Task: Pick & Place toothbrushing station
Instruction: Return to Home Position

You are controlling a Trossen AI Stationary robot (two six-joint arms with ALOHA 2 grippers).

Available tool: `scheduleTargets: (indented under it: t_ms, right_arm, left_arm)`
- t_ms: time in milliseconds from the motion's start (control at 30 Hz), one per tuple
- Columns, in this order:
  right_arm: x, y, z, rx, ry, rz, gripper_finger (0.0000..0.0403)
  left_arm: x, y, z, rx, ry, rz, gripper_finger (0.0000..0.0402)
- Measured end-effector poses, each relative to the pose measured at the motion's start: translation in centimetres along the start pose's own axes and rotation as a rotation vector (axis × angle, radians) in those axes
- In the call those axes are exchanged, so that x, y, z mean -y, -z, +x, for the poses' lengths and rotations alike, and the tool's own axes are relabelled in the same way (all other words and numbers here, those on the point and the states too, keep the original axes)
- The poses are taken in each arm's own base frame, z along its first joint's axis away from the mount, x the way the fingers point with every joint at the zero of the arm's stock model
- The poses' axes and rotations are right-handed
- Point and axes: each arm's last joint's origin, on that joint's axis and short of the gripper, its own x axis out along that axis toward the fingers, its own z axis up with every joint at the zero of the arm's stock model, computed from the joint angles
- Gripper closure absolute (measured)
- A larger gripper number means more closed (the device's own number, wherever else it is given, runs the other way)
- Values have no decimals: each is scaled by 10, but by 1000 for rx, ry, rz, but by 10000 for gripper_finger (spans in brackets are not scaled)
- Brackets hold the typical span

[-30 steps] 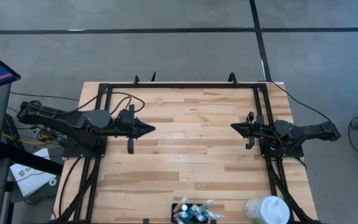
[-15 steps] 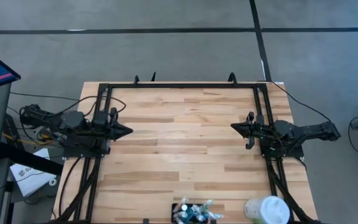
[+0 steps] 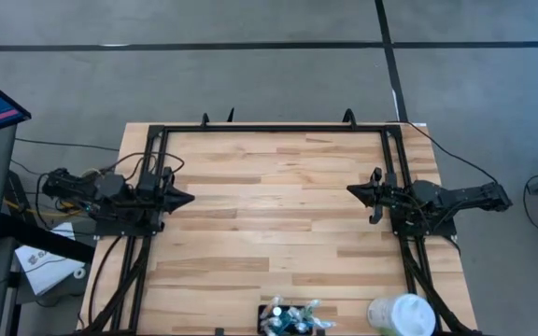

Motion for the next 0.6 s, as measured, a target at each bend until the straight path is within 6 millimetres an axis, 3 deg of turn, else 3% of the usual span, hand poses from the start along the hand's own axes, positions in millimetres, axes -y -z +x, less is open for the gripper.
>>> scheduleTargets:
  t_ms: [333,600]
  right_arm:
    - [0,0,0,0,0,0,403]
    - [0,0,0,-1,-1,0,403]
  left_arm:
    - [-7,28,-3,-4,-4,1,400]
    - [-6,46,0,-66,103,12,400]
